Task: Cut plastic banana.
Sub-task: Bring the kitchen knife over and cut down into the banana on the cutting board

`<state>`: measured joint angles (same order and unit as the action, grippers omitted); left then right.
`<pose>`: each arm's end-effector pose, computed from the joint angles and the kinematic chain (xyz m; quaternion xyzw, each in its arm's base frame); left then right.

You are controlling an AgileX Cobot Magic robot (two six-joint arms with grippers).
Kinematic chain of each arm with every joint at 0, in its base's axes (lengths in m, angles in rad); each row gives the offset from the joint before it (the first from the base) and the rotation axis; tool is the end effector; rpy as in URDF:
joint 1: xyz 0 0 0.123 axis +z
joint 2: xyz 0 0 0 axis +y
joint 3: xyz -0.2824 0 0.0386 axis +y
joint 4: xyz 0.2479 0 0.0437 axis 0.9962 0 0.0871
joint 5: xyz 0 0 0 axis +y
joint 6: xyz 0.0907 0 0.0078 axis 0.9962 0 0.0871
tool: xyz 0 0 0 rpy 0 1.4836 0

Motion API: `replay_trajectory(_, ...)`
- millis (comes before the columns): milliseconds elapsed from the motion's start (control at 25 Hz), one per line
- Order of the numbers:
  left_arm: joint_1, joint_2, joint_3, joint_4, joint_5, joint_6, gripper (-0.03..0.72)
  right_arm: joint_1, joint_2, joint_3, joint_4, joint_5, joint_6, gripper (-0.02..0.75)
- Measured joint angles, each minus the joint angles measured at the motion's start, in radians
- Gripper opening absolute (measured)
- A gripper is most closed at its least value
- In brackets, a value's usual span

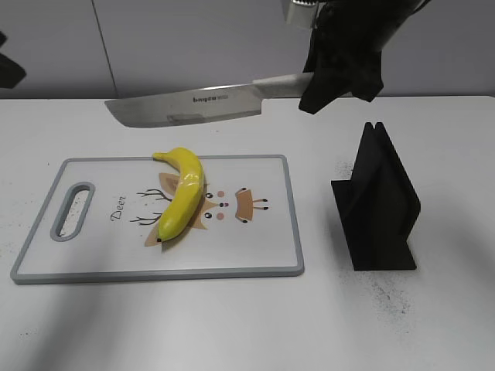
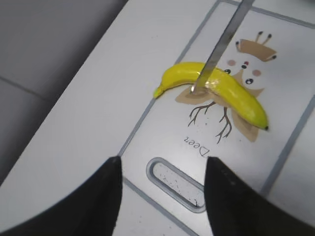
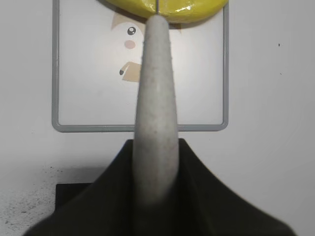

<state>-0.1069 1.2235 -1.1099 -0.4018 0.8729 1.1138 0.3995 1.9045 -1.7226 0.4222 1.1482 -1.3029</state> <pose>0.2438 -0.0536 0.3512 0.4723 0.7987 -0.0077 0.3728 0.3650 0.1911 0.2963 -0.6902 0.6761 0.1126 0.2320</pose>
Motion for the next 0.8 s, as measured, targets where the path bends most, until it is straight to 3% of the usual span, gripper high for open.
replay_trajectory(200,-0.095,0.182,-0.139,-0.005,0.055,0.157,0.502,0.000,0.065,-0.041,0.043,-0.005,-0.098,0.159)
replay_trajectory(400,-0.149,0.318,-0.203,0.006,0.069,0.216,0.503,0.000,0.100,-0.060,0.130,-0.013,-0.194,0.159)
replay_trajectory(560,-0.154,0.395,-0.219,0.033,0.064,0.224,0.493,0.001,0.104,-0.063,0.146,-0.047,-0.216,0.159)
replay_trajectory(680,-0.154,0.430,-0.220,0.044,0.045,0.226,0.410,0.001,0.106,-0.063,0.150,-0.060,-0.219,0.159)
replay_trajectory(800,-0.154,0.444,-0.225,0.045,0.028,0.226,0.220,0.001,0.110,-0.063,0.153,-0.069,-0.220,0.159)
